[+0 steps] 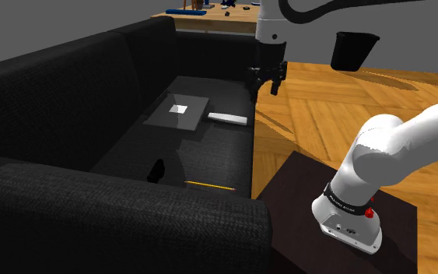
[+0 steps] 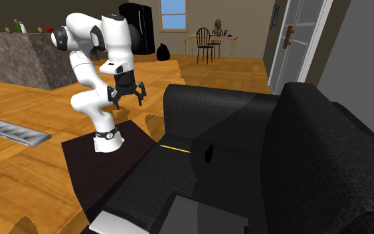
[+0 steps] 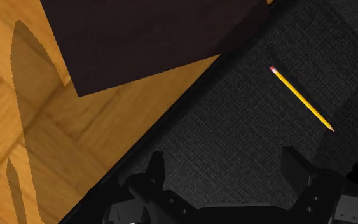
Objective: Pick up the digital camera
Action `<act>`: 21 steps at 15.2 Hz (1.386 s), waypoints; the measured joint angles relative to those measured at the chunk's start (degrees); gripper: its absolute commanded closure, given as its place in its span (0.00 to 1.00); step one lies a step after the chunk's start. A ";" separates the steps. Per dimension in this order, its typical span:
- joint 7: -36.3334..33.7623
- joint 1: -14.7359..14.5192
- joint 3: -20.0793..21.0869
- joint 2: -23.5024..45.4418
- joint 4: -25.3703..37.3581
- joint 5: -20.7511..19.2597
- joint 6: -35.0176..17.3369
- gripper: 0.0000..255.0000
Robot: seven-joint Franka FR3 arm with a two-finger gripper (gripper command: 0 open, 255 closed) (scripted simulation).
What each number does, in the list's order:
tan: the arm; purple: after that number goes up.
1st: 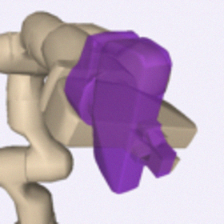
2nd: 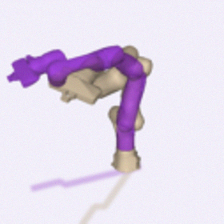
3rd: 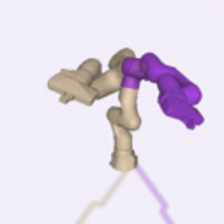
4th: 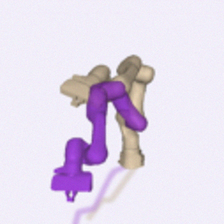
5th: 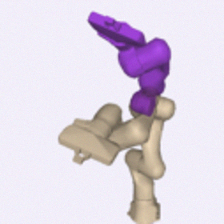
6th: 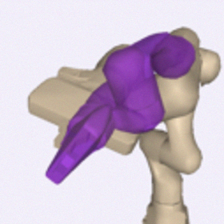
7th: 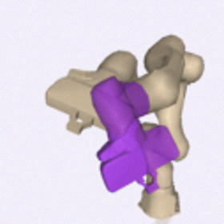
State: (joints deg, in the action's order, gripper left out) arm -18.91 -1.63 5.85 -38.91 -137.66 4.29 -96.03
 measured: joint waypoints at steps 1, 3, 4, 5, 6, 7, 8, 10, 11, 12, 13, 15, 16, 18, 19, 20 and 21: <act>-1.70 -0.11 1.05 0.50 -0.68 0.60 -1.37 0.00; -5.35 -0.28 3.50 3.41 -0.78 1.78 -4.67 0.00; -7.34 -0.48 4.81 4.52 -0.85 2.40 -6.11 0.00; -9.26 -0.53 6.09 6.26 -0.65 2.85 -7.85 0.00; -10.93 -0.52 7.08 7.44 -0.72 3.16 -9.30 0.00; -12.80 -0.63 8.21 8.44 -0.53 3.51 -10.33 0.00; -14.49 -0.58 9.27 9.92 -0.71 3.70 -12.13 0.00; -18.02 -0.26 11.40 13.97 0.26 3.65 -15.54 0.00; -20.03 -0.12 12.55 16.21 1.55 3.45 -16.68 0.00; -22.11 -0.06 13.69 18.12 2.30 3.26 -18.00 0.00; -23.98 0.17 14.65 20.37 2.95 2.80 -19.68 0.00; -27.89 0.45 16.46 24.30 4.37 1.75 -22.34 0.00; -29.97 0.58 17.33 26.42 5.61 0.98 -23.28 0.00; -34.84 0.66 19.19 31.45 8.54 -1.11 -25.31 0.00; -37.04 0.67 19.78 33.68 10.11 -2.26 -25.86 0.00; -39.27 0.57 20.31 35.83 11.23 -3.44 -26.74 0.00; -41.89 0.31 20.90 38.65 12.76 -5.02 -27.86 0.00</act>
State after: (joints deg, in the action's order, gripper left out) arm -60.81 -1.32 26.76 -0.25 -124.90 -0.73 -123.89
